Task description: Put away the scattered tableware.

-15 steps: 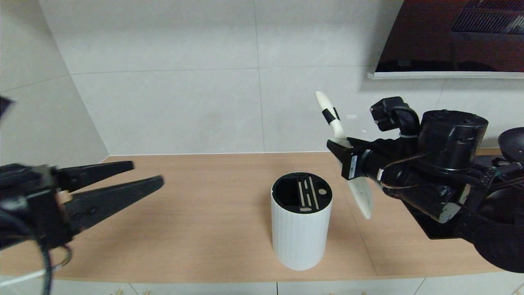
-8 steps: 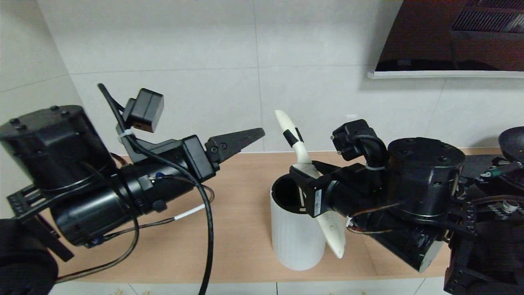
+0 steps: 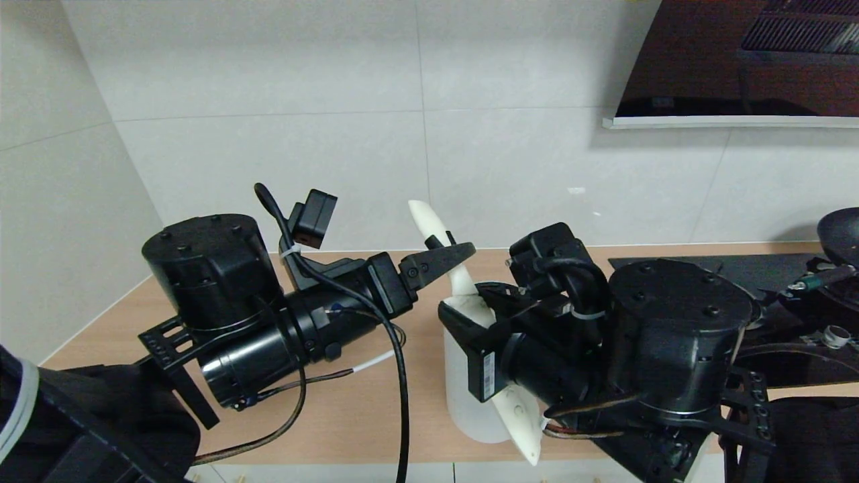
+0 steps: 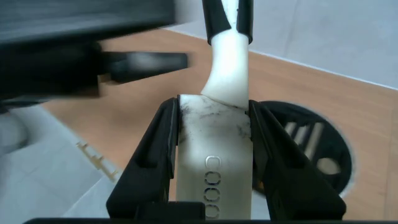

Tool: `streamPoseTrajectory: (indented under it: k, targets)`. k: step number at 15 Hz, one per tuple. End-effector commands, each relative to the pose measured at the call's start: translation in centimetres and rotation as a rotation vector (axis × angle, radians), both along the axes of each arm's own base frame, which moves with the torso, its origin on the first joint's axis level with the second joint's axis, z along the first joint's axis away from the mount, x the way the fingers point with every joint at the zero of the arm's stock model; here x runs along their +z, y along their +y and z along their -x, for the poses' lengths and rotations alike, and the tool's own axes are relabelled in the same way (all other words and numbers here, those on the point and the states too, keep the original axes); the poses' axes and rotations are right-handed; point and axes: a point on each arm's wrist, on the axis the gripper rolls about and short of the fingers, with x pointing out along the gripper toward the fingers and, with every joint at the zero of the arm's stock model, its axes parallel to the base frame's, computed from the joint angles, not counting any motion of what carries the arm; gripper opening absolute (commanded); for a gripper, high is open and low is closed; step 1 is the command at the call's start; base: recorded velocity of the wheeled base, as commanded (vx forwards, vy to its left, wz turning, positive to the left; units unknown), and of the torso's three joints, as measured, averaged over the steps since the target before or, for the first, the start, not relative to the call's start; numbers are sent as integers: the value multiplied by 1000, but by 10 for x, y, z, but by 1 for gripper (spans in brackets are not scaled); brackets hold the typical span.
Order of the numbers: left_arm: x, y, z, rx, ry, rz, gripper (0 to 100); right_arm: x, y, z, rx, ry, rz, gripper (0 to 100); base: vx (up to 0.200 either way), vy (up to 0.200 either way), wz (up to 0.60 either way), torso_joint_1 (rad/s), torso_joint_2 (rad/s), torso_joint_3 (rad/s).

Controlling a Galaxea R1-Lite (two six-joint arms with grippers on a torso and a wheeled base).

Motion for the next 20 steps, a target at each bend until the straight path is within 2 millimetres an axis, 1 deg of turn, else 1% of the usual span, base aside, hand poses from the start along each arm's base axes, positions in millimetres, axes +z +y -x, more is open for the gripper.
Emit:
streamPoseTrajectory:
  k: [1,5,15,16,20]
  targets:
    - [-2,-1,-1,2,1,-1,100,-3,2,3,12,5,8,0,0,0,0,0,0,0]
    - [0,0,0,0,-14,11,100,-8,3,3,15,14,23,0,0,0,0,0,0,0]
    - [-2,-2,2,-6,-9,6,100,-9,4,8,29,17,28,0,0,0,0,0,0,0]
    - [-3,-2,1,-6,-5,3,0,-9,4,8,31,17,28,0,0,0,0,0,0,0]
    - [-4,-3,0,-8,-4,3,0,-10,4,8,30,16,27,0,0,0,0,0,0,0]
